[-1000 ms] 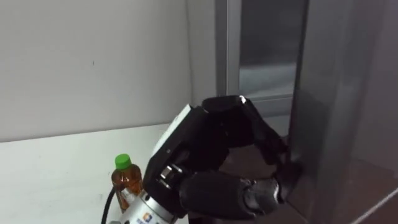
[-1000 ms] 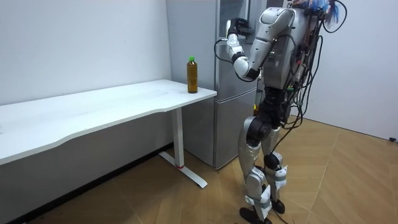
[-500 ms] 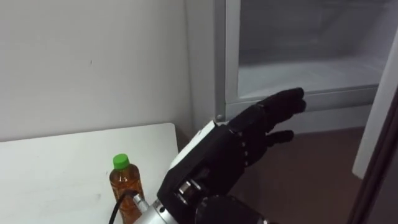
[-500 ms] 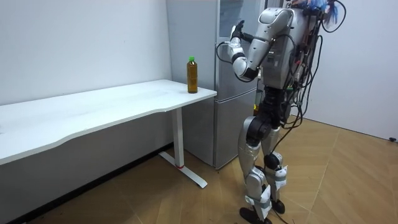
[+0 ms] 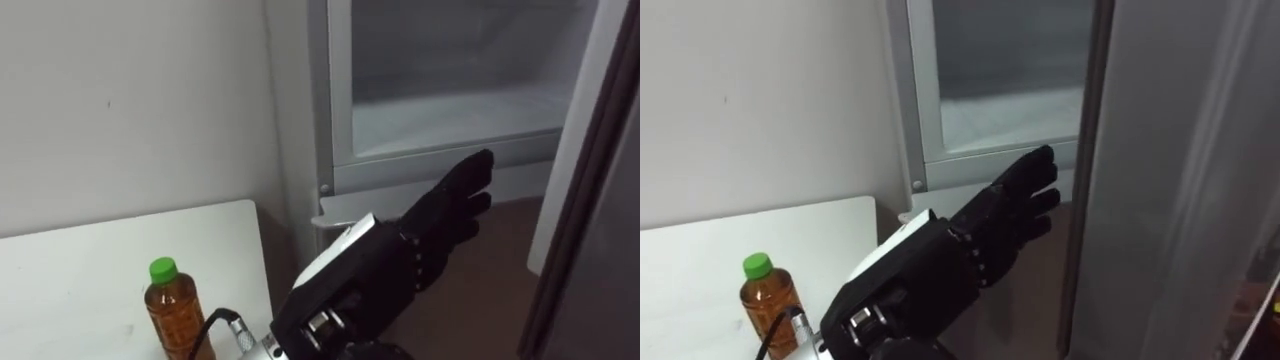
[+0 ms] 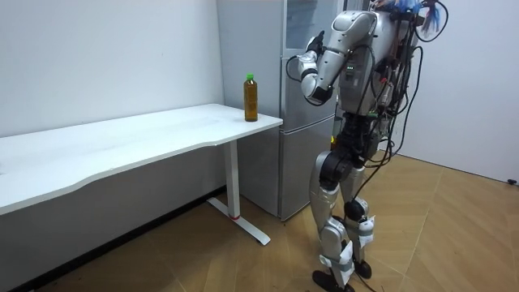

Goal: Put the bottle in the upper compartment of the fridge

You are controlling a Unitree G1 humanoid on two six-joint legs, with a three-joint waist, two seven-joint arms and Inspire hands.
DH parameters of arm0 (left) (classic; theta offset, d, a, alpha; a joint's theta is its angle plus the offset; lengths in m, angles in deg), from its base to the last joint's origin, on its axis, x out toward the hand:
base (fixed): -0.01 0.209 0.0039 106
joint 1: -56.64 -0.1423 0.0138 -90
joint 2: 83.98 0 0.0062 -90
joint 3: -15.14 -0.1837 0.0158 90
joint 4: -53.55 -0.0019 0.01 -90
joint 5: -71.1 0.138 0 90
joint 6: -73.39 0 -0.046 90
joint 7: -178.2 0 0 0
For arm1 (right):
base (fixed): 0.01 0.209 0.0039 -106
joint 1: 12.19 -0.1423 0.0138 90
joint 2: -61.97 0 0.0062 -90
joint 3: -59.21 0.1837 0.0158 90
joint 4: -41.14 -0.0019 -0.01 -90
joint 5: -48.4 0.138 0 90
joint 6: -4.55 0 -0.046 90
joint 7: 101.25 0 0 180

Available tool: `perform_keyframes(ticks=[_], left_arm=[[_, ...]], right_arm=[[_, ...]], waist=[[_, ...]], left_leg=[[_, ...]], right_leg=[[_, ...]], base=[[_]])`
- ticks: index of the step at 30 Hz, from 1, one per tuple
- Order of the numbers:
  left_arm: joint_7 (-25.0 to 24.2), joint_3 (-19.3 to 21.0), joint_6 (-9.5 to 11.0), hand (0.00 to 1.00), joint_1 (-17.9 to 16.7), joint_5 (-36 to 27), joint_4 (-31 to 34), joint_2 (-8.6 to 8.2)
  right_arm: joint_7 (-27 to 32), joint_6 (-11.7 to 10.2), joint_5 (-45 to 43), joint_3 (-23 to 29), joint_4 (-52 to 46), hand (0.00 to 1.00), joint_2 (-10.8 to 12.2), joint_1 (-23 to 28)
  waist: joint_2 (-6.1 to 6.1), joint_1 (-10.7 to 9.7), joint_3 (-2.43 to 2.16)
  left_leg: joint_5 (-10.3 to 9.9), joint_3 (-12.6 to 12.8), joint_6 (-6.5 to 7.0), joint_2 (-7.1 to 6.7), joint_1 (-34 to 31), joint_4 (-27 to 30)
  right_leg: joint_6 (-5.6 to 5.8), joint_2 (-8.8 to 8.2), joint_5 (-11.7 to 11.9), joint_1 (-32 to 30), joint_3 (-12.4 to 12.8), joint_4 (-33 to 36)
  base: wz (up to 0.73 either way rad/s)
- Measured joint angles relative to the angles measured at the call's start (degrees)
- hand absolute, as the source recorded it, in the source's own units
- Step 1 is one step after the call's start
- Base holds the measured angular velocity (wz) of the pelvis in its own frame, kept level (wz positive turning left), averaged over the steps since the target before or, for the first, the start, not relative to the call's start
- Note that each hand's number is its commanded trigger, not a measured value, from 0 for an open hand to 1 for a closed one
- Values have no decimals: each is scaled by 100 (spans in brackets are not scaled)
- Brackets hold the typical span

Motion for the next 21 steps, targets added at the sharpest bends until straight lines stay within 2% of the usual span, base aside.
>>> perform_keyframes(ticks=[4, 11, 21], left_arm=[[-20, -56, 1, 0, 1, 2, -1, -1], [-58, -84, 1, 0, 1, 4, -1, -14], [-125, -100, 0, 0, 5, 4, -1, -14]], right_arm=[[0, -2, 15, 3, 7, 0, -24, 6], [-5, -48, 10, 105, 9, 0, -96, 6], [-77, -45, 85, 192, 2, 0, -134, 36]], waist=[[54, -25, 13], [121, -315, 33], [136, -467, 29]], left_leg=[[-7, 109, -13, 28, 78, -26], [2, 248, -28, 60, 131, -103], [-23, 730, -97, 205, 58, -114]], right_leg=[[-20, 31, 13, 13, 151, 1], [-44, 65, 47, -21, 293, 3], [-107, 184, 153, -360, 616, 13]], base=[[-17], [-11], [-25]])
